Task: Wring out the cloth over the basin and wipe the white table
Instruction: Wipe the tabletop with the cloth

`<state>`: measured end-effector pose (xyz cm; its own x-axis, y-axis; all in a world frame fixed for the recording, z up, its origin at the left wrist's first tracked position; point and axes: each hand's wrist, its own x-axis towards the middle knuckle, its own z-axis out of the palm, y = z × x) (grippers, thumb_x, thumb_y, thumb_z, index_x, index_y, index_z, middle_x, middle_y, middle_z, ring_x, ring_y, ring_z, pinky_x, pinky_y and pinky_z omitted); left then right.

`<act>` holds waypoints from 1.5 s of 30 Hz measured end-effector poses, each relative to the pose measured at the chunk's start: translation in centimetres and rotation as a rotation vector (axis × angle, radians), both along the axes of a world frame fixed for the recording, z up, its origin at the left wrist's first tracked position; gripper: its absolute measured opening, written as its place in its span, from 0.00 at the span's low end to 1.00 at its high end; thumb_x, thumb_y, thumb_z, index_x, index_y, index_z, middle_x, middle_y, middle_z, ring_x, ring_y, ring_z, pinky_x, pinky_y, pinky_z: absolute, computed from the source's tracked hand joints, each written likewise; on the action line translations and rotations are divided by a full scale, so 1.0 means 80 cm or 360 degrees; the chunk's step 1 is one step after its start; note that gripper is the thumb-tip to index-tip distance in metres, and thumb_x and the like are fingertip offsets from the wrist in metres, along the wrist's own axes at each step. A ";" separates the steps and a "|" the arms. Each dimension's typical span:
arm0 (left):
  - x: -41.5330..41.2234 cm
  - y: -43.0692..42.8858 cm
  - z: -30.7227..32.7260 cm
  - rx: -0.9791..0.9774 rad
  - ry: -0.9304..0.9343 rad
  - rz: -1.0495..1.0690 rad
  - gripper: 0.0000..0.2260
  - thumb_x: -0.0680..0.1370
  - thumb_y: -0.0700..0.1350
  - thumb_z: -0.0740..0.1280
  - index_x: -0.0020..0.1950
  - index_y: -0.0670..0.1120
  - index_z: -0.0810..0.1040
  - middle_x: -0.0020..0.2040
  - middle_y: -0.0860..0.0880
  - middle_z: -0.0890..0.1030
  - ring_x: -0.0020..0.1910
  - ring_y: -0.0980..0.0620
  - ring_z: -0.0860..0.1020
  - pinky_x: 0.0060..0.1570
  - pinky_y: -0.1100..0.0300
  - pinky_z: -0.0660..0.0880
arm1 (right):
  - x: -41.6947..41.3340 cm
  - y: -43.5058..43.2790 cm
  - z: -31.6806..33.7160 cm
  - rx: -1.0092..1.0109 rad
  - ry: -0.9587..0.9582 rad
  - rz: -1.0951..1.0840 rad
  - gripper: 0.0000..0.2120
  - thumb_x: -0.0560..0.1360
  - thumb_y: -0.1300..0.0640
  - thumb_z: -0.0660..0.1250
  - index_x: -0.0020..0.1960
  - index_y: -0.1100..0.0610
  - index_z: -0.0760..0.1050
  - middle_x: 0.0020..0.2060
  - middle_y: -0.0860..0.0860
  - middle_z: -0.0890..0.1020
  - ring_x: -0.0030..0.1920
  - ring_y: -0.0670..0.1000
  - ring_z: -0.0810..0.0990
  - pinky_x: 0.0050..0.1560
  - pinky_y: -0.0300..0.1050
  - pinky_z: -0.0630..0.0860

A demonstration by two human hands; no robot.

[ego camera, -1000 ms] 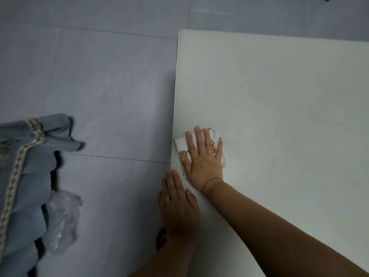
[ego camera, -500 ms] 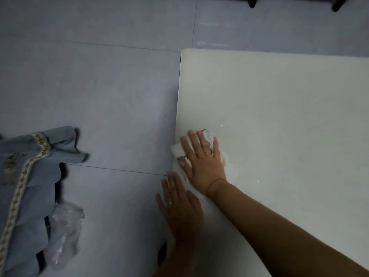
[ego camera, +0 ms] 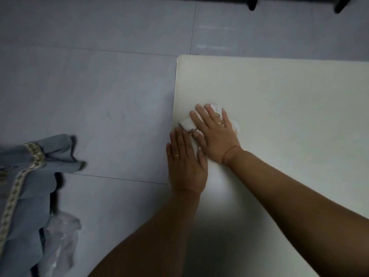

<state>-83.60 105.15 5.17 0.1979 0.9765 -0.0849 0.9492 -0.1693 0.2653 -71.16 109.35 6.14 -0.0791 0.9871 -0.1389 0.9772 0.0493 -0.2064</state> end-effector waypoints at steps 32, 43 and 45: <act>0.002 -0.002 -0.007 0.0113 -0.0006 -0.0040 0.27 0.79 0.52 0.54 0.77 0.43 0.58 0.77 0.42 0.57 0.77 0.41 0.55 0.74 0.44 0.55 | 0.118 0.182 -0.004 -0.0062 -0.0070 -0.0964 0.28 0.80 0.42 0.44 0.77 0.50 0.45 0.78 0.52 0.47 0.77 0.53 0.44 0.73 0.61 0.39; -0.001 -0.002 -0.005 0.0070 0.0015 -0.0074 0.28 0.79 0.51 0.56 0.77 0.42 0.57 0.78 0.41 0.56 0.77 0.40 0.53 0.74 0.44 0.54 | 0.180 0.101 0.004 -0.0106 -0.0132 -0.0772 0.27 0.81 0.44 0.46 0.77 0.50 0.47 0.78 0.51 0.47 0.77 0.52 0.44 0.74 0.60 0.41; 0.000 -0.002 -0.006 0.0075 0.0030 -0.0075 0.28 0.79 0.51 0.55 0.77 0.42 0.57 0.78 0.41 0.56 0.77 0.40 0.53 0.74 0.44 0.54 | 0.184 0.100 0.003 -0.0109 -0.0057 -0.1189 0.27 0.81 0.44 0.45 0.77 0.51 0.45 0.78 0.51 0.47 0.77 0.53 0.43 0.74 0.61 0.39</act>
<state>-83.63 105.01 4.73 0.2428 0.9691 -0.0431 0.9445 -0.2260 0.2383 -56.45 117.32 6.35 0.6143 0.7653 -0.1921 0.7517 -0.6416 -0.1525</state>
